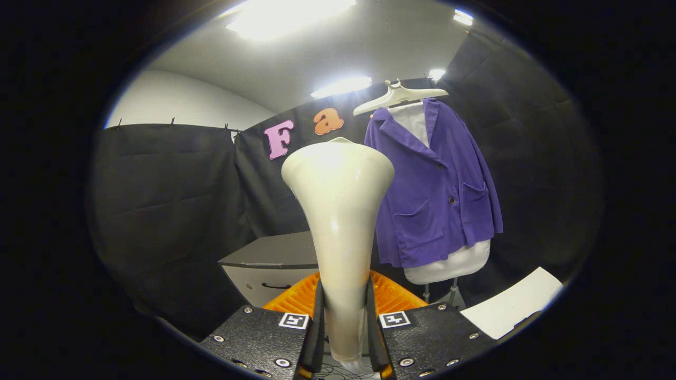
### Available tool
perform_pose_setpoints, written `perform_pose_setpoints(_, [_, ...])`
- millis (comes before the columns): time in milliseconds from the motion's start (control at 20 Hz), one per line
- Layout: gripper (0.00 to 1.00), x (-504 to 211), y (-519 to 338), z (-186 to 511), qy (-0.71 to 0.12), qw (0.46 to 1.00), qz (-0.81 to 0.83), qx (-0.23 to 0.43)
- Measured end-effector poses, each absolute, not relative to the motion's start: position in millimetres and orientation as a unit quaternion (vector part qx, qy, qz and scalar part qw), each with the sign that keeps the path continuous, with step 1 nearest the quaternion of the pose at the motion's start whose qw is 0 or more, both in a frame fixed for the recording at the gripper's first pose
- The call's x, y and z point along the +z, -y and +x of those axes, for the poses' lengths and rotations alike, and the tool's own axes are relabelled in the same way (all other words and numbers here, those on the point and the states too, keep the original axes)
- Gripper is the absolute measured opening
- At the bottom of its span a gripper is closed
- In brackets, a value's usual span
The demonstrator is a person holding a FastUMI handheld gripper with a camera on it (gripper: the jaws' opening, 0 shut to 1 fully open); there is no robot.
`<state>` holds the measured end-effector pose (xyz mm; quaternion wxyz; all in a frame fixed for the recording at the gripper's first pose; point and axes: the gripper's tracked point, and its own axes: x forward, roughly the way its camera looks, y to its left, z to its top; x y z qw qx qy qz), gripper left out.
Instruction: Iron the clothes twice with a garment steamer, once on the left side and once on the right side.
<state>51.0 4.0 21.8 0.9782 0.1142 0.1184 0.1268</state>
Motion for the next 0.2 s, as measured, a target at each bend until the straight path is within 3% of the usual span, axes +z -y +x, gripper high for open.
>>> perform_pose_setpoints(200, [0.34, 17.9, -8.1, 49.8, -0.123, 0.978, 0.114, 0.127])
